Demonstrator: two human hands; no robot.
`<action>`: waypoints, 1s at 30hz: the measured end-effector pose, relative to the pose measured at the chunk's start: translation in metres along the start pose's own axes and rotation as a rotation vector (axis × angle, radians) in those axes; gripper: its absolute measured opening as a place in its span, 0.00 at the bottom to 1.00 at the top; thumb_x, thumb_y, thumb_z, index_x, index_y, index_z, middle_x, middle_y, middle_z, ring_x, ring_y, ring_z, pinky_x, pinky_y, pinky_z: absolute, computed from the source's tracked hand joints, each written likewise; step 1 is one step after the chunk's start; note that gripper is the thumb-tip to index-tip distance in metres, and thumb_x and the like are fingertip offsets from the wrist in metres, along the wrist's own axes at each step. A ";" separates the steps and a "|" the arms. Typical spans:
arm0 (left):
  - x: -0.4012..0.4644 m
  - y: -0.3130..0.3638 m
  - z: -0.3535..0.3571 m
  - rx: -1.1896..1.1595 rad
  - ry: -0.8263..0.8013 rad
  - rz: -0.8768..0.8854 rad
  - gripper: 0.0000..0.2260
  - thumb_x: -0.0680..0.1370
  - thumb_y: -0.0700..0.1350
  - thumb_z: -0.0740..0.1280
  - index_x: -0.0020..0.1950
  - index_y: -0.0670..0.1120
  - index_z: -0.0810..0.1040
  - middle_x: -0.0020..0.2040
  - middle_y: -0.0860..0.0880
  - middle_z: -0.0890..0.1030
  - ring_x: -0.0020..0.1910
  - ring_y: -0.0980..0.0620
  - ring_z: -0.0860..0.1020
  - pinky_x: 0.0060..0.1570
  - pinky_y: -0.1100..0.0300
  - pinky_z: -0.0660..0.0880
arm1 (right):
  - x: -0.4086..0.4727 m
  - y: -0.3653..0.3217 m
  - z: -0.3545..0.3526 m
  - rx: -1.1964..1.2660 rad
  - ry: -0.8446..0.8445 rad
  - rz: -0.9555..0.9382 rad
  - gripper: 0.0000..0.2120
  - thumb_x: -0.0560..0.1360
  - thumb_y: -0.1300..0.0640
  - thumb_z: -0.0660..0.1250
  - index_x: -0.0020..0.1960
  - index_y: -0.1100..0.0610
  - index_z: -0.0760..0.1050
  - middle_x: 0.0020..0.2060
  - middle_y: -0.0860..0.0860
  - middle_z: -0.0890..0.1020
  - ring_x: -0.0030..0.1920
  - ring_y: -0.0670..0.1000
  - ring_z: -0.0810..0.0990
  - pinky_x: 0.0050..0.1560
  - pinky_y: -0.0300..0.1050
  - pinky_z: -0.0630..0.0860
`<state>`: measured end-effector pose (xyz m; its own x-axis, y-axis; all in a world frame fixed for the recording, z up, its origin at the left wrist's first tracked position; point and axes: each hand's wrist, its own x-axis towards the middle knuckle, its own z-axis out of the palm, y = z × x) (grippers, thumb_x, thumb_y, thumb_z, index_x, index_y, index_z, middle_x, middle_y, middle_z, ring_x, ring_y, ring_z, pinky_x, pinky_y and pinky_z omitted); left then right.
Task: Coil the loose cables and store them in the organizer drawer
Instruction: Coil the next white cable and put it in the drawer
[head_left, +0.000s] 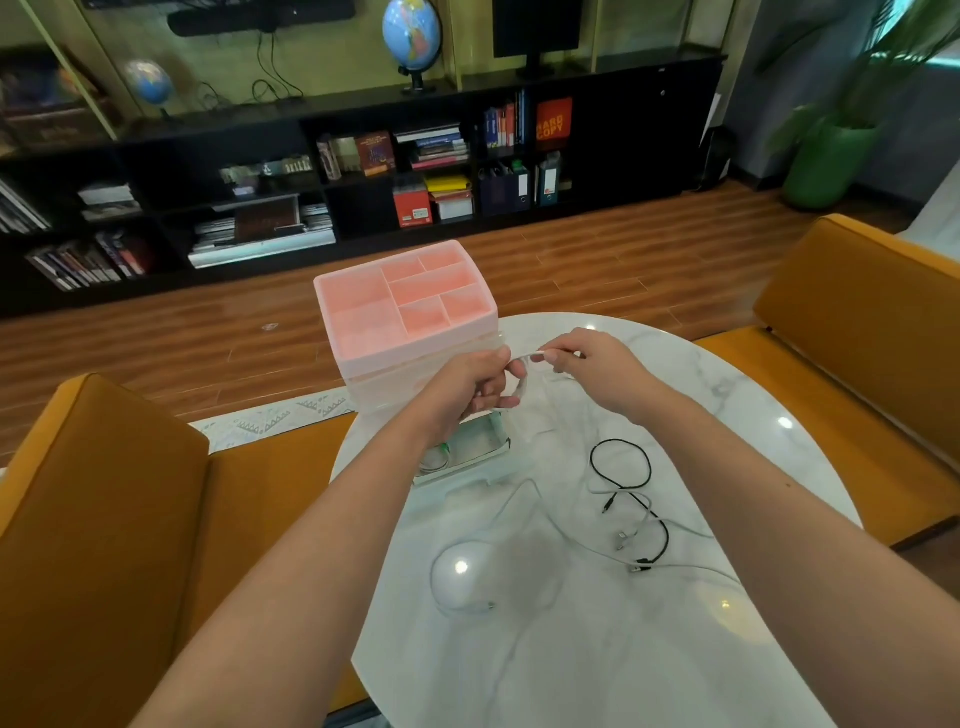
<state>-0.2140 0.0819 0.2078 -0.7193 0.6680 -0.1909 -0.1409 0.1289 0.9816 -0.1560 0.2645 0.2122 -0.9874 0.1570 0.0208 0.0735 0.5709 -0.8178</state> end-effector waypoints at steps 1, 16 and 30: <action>0.000 -0.001 0.000 -0.029 0.002 -0.008 0.16 0.85 0.47 0.54 0.45 0.43 0.76 0.27 0.52 0.61 0.22 0.56 0.60 0.54 0.56 0.78 | -0.002 0.000 0.000 0.044 -0.017 0.017 0.10 0.81 0.55 0.61 0.54 0.51 0.81 0.49 0.46 0.78 0.49 0.45 0.76 0.47 0.38 0.69; 0.005 -0.017 0.002 -0.379 0.020 -0.066 0.15 0.84 0.49 0.56 0.42 0.43 0.73 0.29 0.51 0.61 0.23 0.56 0.59 0.40 0.62 0.75 | -0.010 0.000 0.009 0.114 -0.186 0.114 0.09 0.78 0.45 0.66 0.42 0.49 0.77 0.33 0.39 0.74 0.36 0.40 0.71 0.37 0.34 0.64; 0.021 0.006 0.013 -0.562 0.292 0.144 0.16 0.85 0.44 0.53 0.68 0.38 0.72 0.48 0.48 0.85 0.47 0.53 0.83 0.62 0.58 0.73 | -0.026 0.017 0.044 -0.023 -0.158 0.139 0.18 0.83 0.45 0.53 0.57 0.50 0.79 0.46 0.47 0.78 0.40 0.45 0.74 0.38 0.40 0.68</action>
<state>-0.2210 0.1066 0.2101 -0.9019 0.4126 -0.1277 -0.3068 -0.4037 0.8619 -0.1355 0.2349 0.1723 -0.9771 0.1081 -0.1834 0.2120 0.5708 -0.7933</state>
